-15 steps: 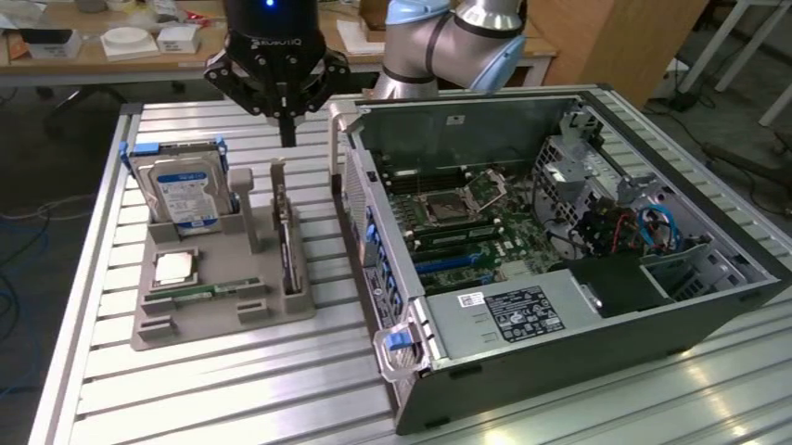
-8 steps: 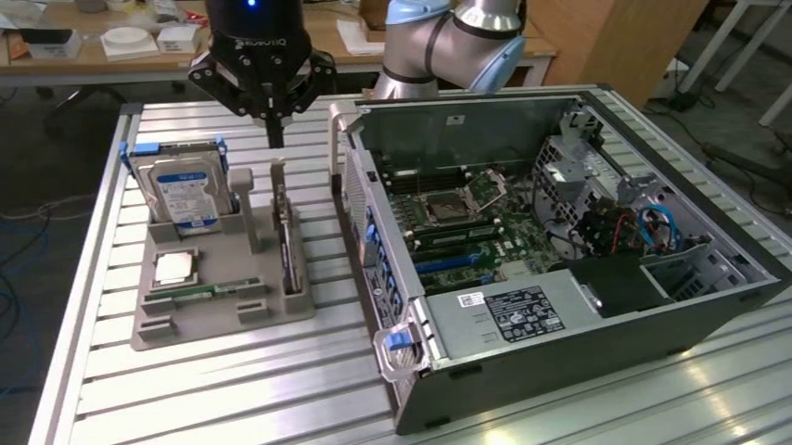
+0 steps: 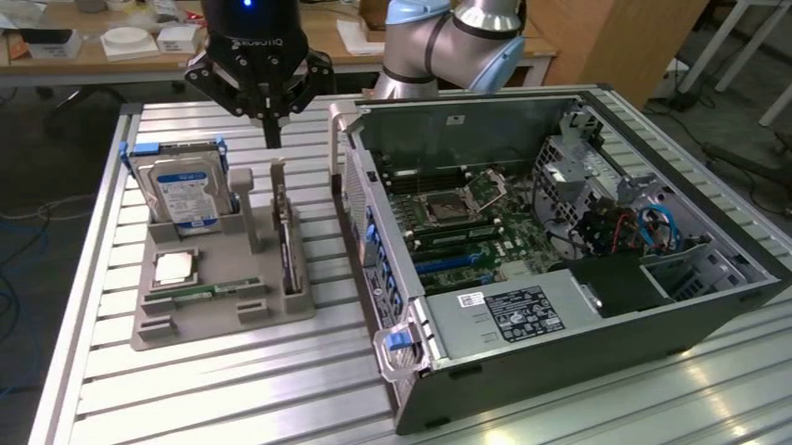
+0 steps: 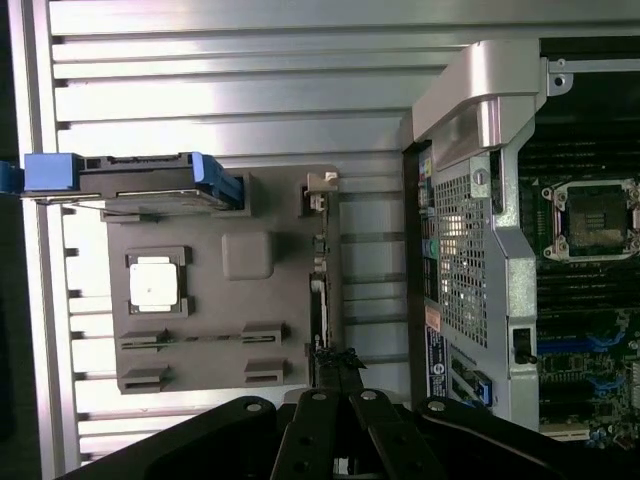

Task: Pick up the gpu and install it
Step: 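Pick up the gpu and move the gpu toward the slot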

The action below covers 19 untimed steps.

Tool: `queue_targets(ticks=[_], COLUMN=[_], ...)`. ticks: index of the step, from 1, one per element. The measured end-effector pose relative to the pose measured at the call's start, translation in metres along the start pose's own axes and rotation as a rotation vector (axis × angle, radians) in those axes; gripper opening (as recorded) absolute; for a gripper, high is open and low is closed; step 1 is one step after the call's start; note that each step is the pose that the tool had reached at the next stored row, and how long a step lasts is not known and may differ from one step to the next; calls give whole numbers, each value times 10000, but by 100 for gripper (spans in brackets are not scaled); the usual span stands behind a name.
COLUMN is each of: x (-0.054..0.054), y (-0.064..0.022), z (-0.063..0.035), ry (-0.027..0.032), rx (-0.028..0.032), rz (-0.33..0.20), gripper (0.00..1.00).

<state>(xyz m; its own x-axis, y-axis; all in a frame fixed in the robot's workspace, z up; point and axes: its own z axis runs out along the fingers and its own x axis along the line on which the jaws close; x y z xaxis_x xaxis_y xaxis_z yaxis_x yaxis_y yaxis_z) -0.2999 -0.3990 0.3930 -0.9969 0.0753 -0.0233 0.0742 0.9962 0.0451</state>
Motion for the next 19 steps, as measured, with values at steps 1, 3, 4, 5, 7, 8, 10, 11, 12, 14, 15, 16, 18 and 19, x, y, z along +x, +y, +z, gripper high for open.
queue_targets(ticks=[1,3,4,5,7,8,10,11,12,14,15,16,18,19], x=[0,0,0,0,0,0,0,0,0,0,0,0,0,0], y=[0,0,0,0,0,0,0,0,0,0,0,0,0,0], z=[0,0,0,0,0,0,0,0,0,0,0,0,0,0], ry=[1,0,0,0,1,0,0,0,0,0,0,0,1,4], rx=[0,0,0,0,0,0,0,0,0,0,0,0,1,3], rz=[0,0,0,0,-1,0,0,0,-1,-1,0,-3,-29,-70], gripper=[10,10,10,10,10,10,16,23,23,35,35,35,47,53])
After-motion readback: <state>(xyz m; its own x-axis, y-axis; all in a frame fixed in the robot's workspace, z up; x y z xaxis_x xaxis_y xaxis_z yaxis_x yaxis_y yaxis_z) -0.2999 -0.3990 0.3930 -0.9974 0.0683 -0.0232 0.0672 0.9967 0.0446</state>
